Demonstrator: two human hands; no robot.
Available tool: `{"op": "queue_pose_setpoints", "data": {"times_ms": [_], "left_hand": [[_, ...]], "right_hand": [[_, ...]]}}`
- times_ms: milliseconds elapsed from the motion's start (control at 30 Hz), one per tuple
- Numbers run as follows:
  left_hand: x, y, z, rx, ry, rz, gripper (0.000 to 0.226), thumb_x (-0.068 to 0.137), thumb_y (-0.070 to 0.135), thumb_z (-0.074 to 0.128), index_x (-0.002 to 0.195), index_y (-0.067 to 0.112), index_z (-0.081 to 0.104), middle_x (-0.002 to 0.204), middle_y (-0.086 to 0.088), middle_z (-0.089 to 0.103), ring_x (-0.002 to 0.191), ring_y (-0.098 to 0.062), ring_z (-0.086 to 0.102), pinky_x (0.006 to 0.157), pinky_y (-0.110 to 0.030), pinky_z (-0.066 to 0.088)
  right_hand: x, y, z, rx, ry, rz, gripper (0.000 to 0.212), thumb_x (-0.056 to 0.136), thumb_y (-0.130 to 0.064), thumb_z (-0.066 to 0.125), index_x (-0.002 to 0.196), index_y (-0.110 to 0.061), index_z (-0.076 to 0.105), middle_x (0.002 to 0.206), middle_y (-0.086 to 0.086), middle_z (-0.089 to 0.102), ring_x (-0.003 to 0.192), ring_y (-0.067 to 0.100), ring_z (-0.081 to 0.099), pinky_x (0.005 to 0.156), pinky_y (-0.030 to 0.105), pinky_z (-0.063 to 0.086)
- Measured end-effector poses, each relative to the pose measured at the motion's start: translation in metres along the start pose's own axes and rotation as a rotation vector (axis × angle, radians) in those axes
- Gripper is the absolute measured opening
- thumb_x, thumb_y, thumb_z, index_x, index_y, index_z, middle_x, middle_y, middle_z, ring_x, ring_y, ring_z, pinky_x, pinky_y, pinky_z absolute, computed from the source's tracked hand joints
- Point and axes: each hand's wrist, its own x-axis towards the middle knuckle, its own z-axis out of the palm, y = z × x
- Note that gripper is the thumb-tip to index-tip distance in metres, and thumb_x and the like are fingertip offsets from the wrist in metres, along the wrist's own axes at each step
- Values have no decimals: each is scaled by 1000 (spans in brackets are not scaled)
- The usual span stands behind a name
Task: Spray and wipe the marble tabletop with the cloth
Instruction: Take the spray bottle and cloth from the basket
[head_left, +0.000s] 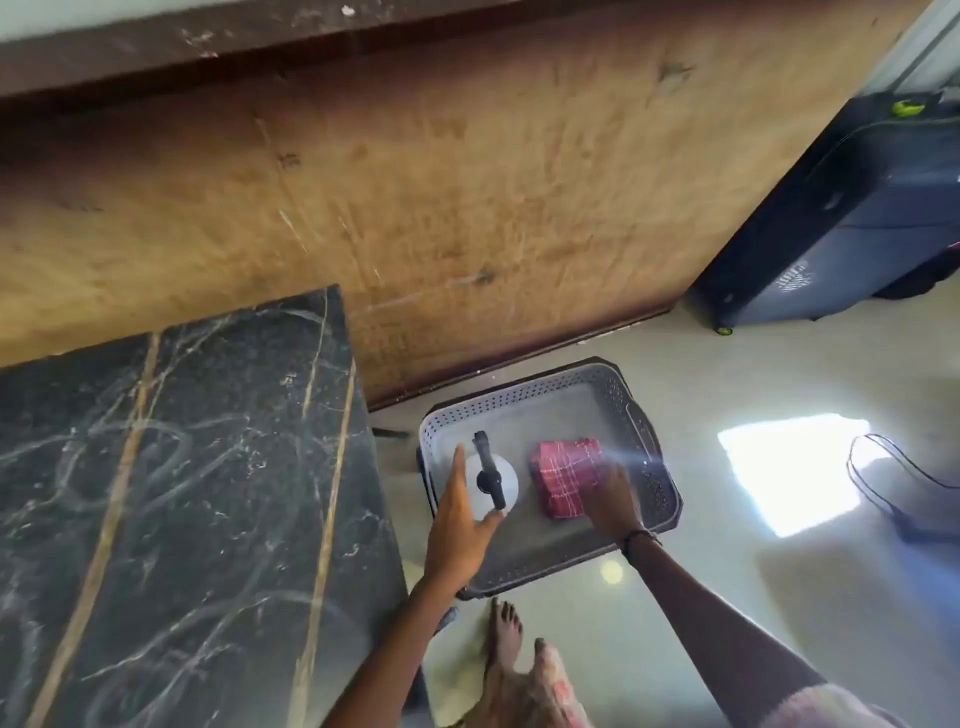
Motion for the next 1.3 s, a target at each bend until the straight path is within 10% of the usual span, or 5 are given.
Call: {"op": "queue_pose_setpoints", "data": {"times_ms": [567,733,933,1100,1300], "left_hand": [[34,7,20,58,170,-17,68,86,20,60,145,27,26,90,-12,70,82,-28,66,72,-38,54],[-14,51,-18,-72,241,109,63,79,22,57,133,44,35,91,7,68,78,-16,65,73,-24,52],[-109,96,-88,-255,431,331,72,77,-8,63,140,10,33,130,5,53,96,19,53,85,-1,38],[-195,56,-153,-281,490,261,56,71,3,57,111,43,53,78,12,60,57,-5,52,70,-13,45],[-311,-27,-221,-310,631,151,22,69,0,57,82,19,59,74,1,62,55,-12,55,58,-20,44]], "right_hand": [[-1,-12,-16,402,-149,71,18,87,-12,67,102,-2,63,78,1,64,71,16,60,55,15,49],[-41,-47,-37,614,-231,-54,24,86,-17,65,109,-12,59,102,13,69,95,31,68,83,53,56],[-126,-119,-66,826,-246,-183,27,93,-19,61,119,-17,58,108,7,70,98,24,69,84,42,56],[-221,-173,-48,944,-442,-218,34,86,-18,66,119,-19,57,105,6,72,93,21,70,72,30,55],[-342,-216,43,1057,-789,-32,62,70,-16,70,128,-5,52,116,22,66,101,35,66,74,39,58]]}}
